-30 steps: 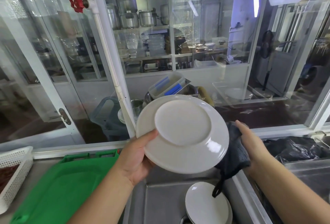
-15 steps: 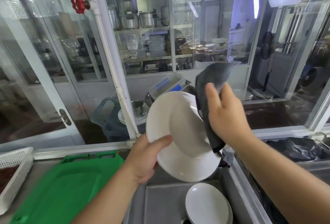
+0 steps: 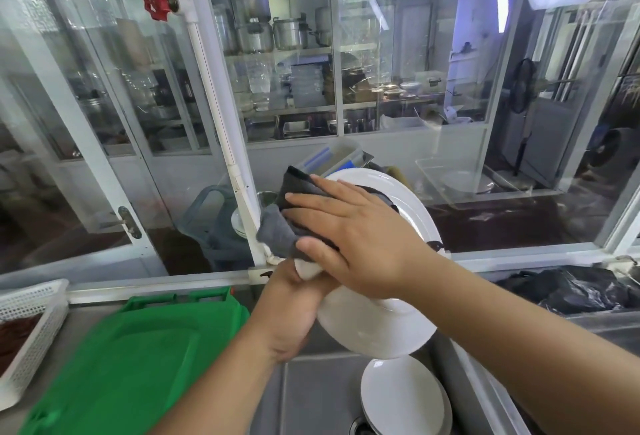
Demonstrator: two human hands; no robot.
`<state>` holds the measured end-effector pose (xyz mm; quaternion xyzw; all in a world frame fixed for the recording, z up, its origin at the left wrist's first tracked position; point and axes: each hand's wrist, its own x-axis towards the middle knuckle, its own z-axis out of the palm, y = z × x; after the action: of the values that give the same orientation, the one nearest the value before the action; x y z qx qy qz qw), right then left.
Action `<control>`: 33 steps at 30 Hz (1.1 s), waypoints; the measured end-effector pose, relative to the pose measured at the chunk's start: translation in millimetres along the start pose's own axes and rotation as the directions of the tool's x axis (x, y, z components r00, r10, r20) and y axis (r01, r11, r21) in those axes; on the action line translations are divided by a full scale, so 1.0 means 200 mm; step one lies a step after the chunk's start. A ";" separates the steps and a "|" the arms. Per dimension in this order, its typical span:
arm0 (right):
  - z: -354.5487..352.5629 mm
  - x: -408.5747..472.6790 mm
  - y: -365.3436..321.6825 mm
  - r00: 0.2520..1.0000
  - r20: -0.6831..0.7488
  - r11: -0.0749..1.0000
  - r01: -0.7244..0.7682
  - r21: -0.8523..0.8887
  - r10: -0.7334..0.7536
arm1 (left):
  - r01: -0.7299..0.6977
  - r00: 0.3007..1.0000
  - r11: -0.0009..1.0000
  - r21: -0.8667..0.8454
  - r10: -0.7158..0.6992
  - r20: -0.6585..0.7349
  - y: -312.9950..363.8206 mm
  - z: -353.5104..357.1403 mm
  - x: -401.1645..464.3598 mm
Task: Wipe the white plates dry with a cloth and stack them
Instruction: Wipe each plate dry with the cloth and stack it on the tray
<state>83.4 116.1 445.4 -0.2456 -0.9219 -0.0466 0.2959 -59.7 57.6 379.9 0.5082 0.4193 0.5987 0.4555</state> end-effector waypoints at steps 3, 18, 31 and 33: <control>0.00 0.06 0.05 0.990 -0.100 0.995 -0.095 0.044 0.099 | 0.092 0.996 0.991 -0.100 -0.092 0.013 0.03 0.01 -0.01; -0.11 -0.12 0.40 0.486 0.224 0.332 -0.804 0.493 0.844 | 0.048 0.993 0.973 -0.225 -0.072 -0.096 0.11 0.01 -0.05; 0.25 -0.37 0.18 0.369 0.652 -0.612 -0.235 0.755 0.663 | -0.175 0.965 0.984 -0.029 0.165 -0.206 -0.03 0.01 0.00; 0.30 -0.37 0.15 0.421 0.636 -0.645 -0.143 0.750 0.647 | -0.182 0.967 0.983 -0.004 0.178 -0.184 -0.06 0.02 -0.01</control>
<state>119.1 124.2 352.4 -0.3367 -0.2158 0.7827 0.4769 -54.2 59.0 368.8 0.4823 0.4053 0.6860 0.3640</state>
